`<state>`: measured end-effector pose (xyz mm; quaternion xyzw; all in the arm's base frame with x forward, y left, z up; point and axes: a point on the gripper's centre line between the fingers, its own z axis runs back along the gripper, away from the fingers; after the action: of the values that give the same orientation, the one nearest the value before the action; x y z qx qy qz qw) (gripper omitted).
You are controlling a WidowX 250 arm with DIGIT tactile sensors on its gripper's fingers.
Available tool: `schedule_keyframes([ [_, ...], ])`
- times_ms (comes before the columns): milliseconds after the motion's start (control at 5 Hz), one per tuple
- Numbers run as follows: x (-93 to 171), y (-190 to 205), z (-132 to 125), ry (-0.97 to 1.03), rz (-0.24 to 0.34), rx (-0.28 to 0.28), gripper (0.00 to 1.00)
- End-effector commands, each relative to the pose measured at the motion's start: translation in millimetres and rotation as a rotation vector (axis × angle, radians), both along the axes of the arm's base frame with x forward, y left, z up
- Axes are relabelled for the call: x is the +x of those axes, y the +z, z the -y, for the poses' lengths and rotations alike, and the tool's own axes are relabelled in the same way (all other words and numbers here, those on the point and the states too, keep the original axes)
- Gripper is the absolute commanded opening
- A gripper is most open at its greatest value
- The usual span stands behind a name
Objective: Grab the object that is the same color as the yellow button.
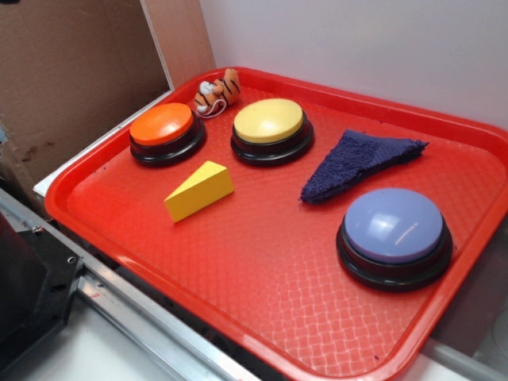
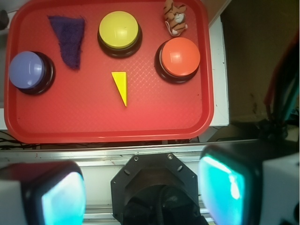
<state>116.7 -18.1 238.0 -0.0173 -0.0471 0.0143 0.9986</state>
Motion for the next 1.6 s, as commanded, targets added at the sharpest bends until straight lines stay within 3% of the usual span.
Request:
schedule_keyframes([
  [0,0,0,0,0.000,0.000,0.000,1.00],
  [400,38,15,41,-0.177,0.030,0.025,1.00],
  [600,56,0,49,-0.202,-0.024,0.058,1.00],
  [800,64,-51,24,-0.220,-0.174,0.027,1.00],
  [1000,88,-99,26,-0.285,-0.230,-0.010,1.00],
  [1200,97,-126,31,-0.354,-0.281,-0.005,1.00],
  [1400,95,-158,27,-0.381,-0.323,-0.042,1.00],
])
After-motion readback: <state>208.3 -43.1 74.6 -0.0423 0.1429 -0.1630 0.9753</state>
